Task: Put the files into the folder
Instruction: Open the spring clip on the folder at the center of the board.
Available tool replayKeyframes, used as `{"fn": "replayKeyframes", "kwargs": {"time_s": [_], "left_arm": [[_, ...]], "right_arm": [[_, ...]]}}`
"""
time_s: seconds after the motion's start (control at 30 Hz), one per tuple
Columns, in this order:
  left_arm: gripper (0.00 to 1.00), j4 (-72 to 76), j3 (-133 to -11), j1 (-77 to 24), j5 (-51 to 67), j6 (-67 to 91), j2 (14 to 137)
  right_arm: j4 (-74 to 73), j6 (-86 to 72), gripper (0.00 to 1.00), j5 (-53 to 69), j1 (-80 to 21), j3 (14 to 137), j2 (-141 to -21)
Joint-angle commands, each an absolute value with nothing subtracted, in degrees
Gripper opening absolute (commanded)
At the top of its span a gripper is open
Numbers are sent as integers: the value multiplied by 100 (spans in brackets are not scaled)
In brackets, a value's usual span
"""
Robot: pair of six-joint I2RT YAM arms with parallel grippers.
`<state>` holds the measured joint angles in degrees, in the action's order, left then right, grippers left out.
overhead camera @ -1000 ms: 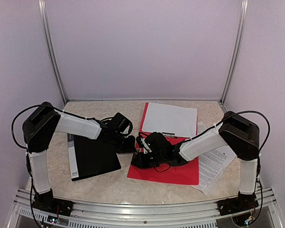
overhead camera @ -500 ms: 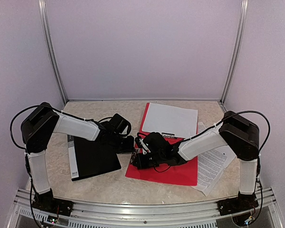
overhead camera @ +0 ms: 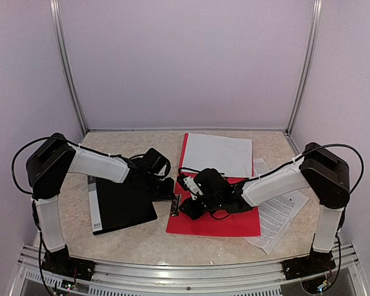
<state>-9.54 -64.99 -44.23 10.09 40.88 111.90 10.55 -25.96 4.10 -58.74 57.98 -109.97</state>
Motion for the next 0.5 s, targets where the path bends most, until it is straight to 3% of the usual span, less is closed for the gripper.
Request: {"fn": "replayKeyframes", "kwargs": {"time_s": [0.0,0.1,0.47], "left_arm": [[0,-1767,-6512,-4509,1389,4079,11377],[0,-1780,-6585,-4488,1609,4100,11373],[0,-1912,-6799,-4339,2049,4115,11465]], "right_arm": [[910,-1076,31,577,-5931,5823,-10753],[854,-344,35,502,-6031,5839,-10743],[659,1531,19,133,-6465,5866,-10652]]}}
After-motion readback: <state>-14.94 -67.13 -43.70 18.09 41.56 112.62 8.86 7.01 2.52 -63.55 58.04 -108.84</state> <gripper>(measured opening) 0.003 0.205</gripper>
